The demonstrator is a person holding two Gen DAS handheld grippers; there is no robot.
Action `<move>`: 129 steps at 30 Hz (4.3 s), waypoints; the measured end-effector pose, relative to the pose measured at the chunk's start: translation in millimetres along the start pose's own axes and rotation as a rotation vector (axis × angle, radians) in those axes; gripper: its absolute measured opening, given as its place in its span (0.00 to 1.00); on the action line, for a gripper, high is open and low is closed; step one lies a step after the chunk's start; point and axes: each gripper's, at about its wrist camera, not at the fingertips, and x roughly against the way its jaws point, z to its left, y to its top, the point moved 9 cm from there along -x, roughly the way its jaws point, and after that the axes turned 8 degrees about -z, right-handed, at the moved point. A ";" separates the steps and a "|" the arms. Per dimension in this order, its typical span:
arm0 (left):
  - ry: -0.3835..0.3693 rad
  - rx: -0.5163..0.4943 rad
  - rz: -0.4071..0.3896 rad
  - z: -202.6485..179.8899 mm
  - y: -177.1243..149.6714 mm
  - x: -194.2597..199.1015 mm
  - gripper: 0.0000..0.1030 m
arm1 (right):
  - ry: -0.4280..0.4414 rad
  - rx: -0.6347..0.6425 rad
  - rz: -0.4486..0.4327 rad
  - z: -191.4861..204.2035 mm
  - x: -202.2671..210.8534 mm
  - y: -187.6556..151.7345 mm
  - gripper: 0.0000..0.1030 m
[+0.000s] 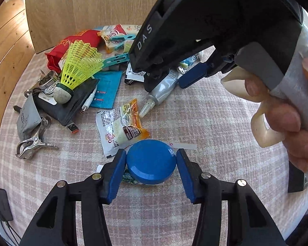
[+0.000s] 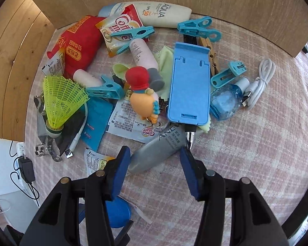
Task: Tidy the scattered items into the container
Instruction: 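Grasp the blue round lid with the left tool while the right tool grasps the silver tube, then carry the blue lid and silver tube over the black tray and open both tools, then move both open tools back toward the item pile, then grasp the green-and-white lip balm stick with the left tool while the right tool grasps the white USB cable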
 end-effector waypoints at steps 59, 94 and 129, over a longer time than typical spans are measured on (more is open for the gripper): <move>-0.010 0.019 -0.152 -75.2 -20.9 88.5 0.46 | -0.038 0.325 0.023 -63.7 28.3 -106.0 0.26; -0.356 -0.341 -0.200 -368.9 28.6 106.3 0.68 | -0.147 -0.137 -0.283 -402.7 257.2 -169.9 0.48; 0.238 0.410 -0.075 18.0 -9.5 53.8 0.62 | 0.093 0.227 -0.235 -101.1 131.7 14.3 0.48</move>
